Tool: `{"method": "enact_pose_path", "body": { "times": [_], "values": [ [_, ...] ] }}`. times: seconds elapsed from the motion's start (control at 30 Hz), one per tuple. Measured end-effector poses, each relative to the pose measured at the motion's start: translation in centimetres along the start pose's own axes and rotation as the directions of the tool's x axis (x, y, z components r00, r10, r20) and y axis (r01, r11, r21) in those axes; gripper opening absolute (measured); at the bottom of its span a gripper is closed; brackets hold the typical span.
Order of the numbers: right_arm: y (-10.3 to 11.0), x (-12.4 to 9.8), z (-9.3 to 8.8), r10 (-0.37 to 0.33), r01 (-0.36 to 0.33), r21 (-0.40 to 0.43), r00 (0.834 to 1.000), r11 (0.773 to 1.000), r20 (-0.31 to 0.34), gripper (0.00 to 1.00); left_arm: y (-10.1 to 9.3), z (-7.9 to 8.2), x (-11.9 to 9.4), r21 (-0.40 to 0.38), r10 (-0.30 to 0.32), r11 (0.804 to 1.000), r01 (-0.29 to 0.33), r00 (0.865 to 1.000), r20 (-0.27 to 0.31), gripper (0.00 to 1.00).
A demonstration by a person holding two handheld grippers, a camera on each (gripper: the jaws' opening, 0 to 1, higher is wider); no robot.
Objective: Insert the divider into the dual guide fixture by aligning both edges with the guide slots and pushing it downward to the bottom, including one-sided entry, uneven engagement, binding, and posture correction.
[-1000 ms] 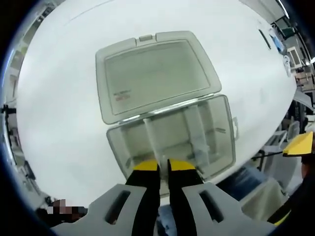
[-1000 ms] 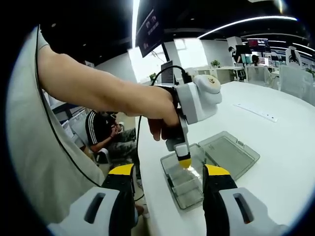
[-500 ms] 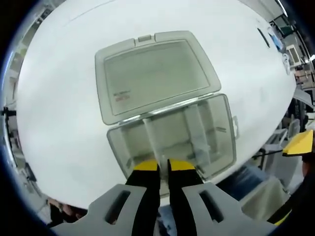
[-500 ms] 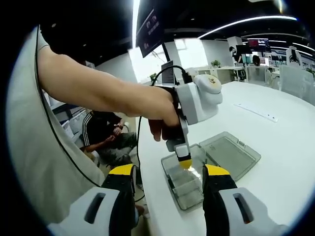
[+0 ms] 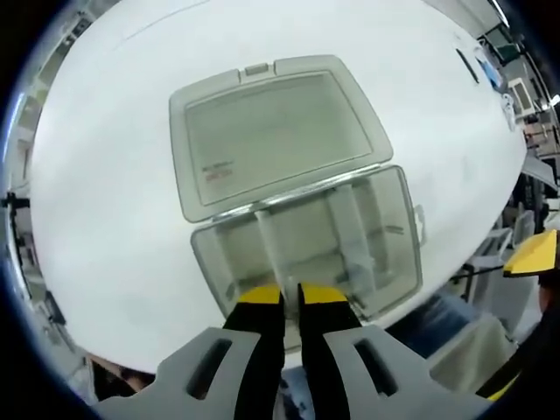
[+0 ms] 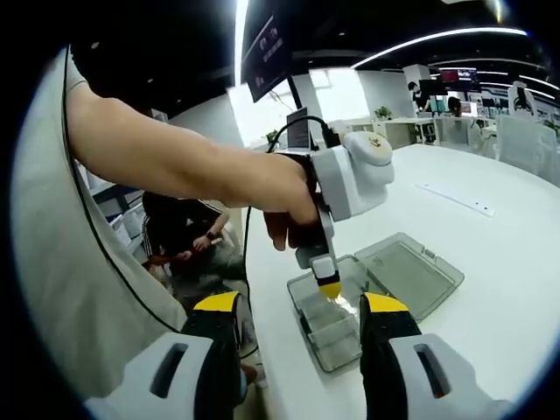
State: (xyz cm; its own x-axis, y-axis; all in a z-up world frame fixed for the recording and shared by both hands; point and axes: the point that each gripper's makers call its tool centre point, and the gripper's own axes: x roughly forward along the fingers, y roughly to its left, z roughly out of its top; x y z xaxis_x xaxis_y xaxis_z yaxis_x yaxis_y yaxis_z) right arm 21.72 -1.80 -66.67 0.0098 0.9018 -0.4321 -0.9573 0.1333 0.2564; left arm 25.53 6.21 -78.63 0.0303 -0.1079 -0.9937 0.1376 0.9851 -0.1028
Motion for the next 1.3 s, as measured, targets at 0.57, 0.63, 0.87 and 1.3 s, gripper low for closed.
{"method": "enact_pose_path", "body": {
  "times": [0.57,0.63,0.87,1.3],
  "values": [
    [-0.1,-0.1,-0.2,-0.006,0.006,0.006,1.000,1.000,0.001,0.51,-0.1,0.1,1.1,0.031,0.037,0.999,-0.037,0.999,-0.002,0.02],
    [-0.2,0.0,-0.2,-0.005,0.005,0.004,1.000,1.000,-0.001,0.51,0.0,0.1,1.3,0.026,0.038,0.999,-0.038,0.999,-0.004,0.02],
    [-0.2,-0.2,-0.3,-0.010,0.010,0.004,1.000,1.000,-0.005,0.51,0.0,-0.2,1.6,0.029,0.044,0.999,-0.044,0.999,-0.006,0.02],
    [-0.4,-0.4,-0.5,-0.016,0.016,0.010,1.000,1.000,-0.008,0.51,0.1,-0.4,2.1,0.027,0.046,0.999,-0.046,0.999,-0.004,0.02]
  ]
}}
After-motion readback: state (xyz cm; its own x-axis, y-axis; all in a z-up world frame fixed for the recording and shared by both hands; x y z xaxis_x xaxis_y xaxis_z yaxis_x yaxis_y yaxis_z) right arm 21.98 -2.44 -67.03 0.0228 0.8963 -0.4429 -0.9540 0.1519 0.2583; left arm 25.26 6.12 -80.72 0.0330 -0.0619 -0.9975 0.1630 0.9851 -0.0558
